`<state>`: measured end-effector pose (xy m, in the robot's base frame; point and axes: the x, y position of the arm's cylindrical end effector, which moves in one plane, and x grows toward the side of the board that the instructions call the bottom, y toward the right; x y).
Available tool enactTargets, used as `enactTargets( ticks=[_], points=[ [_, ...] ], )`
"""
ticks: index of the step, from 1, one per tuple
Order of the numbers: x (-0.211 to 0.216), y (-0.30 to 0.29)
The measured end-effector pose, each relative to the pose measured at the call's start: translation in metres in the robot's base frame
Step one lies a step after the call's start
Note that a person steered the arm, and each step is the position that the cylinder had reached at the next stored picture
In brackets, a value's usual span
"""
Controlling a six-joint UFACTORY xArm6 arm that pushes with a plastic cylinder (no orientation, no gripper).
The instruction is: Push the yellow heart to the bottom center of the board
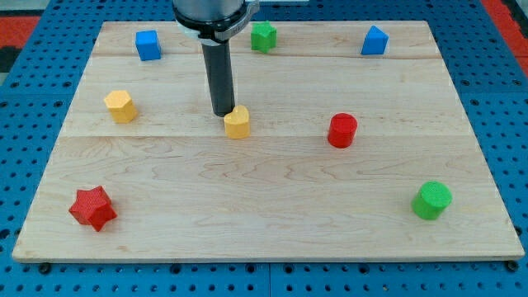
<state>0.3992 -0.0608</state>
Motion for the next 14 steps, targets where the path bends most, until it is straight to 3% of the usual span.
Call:
enactTargets(
  ticks=[1, 2, 3, 4, 5, 6, 7, 8, 9, 10, 11, 12, 13, 14],
  points=[
    [0.011, 0.003],
    [0.061, 0.012],
    [0.072, 0.001],
    [0.049, -0.013],
    [0.04, 0.069],
    [0.035, 0.096],
    [0.091, 0.077],
    [0.105, 0.029],
    [0.054, 0.033],
    [0.08, 0.006],
    [0.13, 0.015],
    [0.142, 0.0],
    [0.121, -0.069],
    [0.124, -0.093]
  ],
)
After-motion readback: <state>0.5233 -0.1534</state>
